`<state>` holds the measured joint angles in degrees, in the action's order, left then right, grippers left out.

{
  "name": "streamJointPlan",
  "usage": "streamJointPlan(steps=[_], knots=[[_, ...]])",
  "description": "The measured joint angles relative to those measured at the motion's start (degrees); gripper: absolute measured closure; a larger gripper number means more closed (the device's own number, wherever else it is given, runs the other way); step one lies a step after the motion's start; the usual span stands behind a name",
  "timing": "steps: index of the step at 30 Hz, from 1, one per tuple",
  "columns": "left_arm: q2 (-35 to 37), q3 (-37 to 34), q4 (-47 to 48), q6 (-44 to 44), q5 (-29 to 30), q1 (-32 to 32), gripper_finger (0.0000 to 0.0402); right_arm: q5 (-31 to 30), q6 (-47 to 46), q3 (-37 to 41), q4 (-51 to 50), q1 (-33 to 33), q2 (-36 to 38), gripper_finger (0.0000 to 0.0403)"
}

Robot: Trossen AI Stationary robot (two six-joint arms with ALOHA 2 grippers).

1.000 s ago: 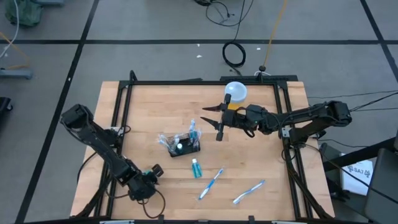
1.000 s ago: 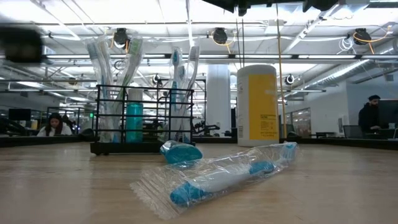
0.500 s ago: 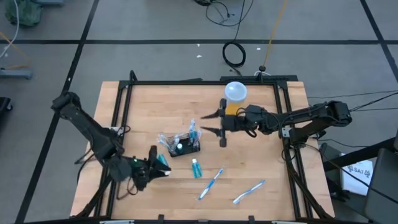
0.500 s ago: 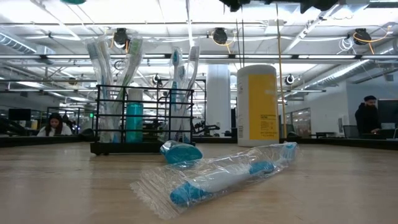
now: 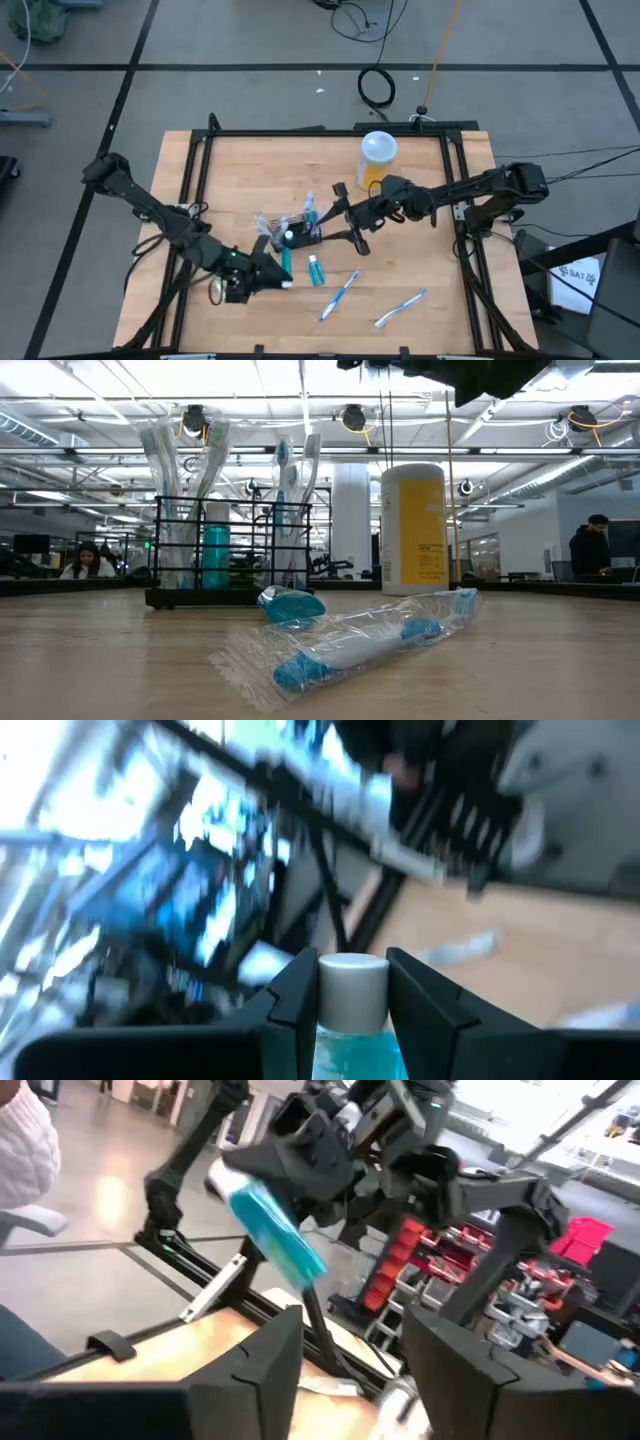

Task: Pick & Place toothbrushing station
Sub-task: Put the bottom left mouthwash bottle into the black wire organizer

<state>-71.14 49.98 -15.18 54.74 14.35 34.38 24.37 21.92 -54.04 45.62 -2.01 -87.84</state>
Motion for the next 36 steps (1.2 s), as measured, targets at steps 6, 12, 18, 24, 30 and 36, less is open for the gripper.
streamJointPlan(steps=[6, 12, 18, 24, 30, 36], knots=[[-3.42, 0.00, -9.11, 0.44, -13.89, -3.69, 0.0303, 2.63, -0.20, 0.00, -0.39, -3.76, -0.02, 0.0169], [-9.08, 0.00, -21.25, 1.21, -25.56, -7.14, 0.0303, 0.44, -4.92, -0.92, -1.68, -8.39, 0.00, 0.0120], [-15.67, 0.00, -33.66, 3.09, -33.69, -10.62, 0.0302, -3.29, -9.75, -1.09, -1.39, -11.41, 0.01, 0.0113], [-21.48, 0.00, -42.21, 2.97, -36.01, -14.00, 0.0302, -3.37, -12.02, -1.09, -1.68, -14.08, 0.01, 0.0120], [-23.14, 1.78, -43.72, 5.09, -47.72, -15.79, 0.0302, -10.67, -15.03, -1.09, -2.16, -15.03, 0.01, 0.0121], [-23.16, 3.13, -40.15, 5.27, -48.87, -16.82, 0.0302, -11.02, -14.99, -1.09, -2.49, -14.54, 0.01, 0.0122]])
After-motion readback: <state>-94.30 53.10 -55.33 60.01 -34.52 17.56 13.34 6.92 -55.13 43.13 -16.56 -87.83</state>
